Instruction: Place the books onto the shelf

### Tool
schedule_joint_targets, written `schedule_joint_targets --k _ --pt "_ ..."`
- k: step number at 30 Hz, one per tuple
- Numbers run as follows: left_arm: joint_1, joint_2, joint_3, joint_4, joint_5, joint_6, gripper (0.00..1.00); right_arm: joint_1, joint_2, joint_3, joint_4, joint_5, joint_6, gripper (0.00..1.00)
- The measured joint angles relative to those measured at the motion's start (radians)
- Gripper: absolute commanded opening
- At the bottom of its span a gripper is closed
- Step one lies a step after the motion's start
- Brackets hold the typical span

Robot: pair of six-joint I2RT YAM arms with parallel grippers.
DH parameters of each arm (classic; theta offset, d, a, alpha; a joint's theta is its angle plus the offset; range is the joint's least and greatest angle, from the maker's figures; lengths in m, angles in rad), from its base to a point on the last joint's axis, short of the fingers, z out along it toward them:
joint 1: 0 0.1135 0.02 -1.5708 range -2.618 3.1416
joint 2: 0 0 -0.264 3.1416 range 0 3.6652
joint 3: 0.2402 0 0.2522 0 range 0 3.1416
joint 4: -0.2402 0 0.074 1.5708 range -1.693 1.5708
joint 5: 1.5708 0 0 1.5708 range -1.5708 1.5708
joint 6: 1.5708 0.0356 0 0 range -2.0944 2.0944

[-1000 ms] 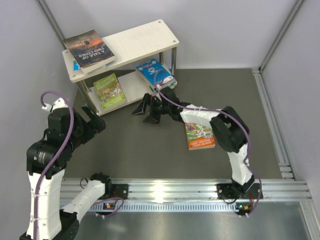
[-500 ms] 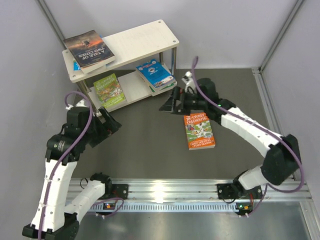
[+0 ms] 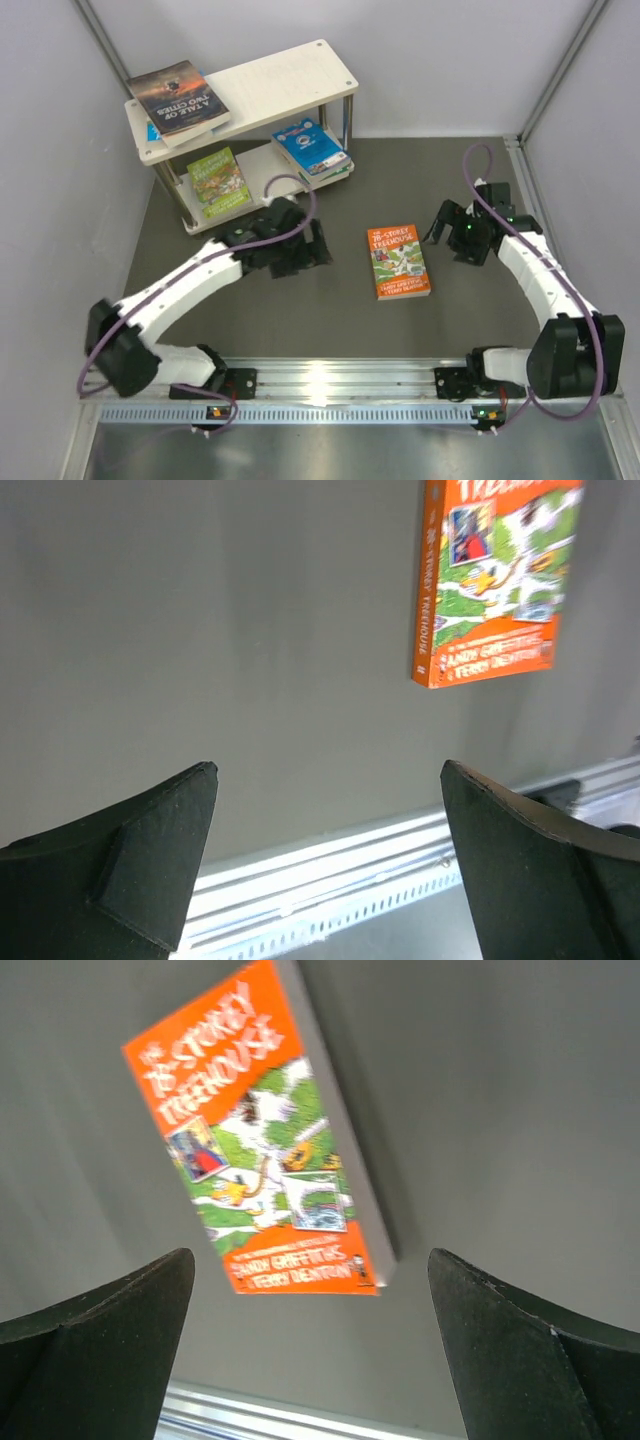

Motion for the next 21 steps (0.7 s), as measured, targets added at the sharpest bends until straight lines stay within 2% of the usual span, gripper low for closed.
schedule_joint_targets --k 4,10,19,21 --pt "-0.078 0.245 0.010 0.128 0.002 -0.011 0.99 -0.017 0.050 -0.029 -0.007 0.002 -0.029 1.00" --pt "-0.104 0.501 0.101 0.236 0.057 -0.012 0.99 -0.017 0.156 -0.095 0.026 -0.019 -0.039 1.00" --pt "-0.108 0.678 0.152 0.410 0.156 -0.039 0.99 -0.020 0.273 -0.149 0.203 -0.175 0.006 1.00" --pt "-0.108 0.709 0.173 0.451 0.204 -0.050 0.99 -0.013 0.284 -0.160 0.264 -0.229 0.031 0.96"
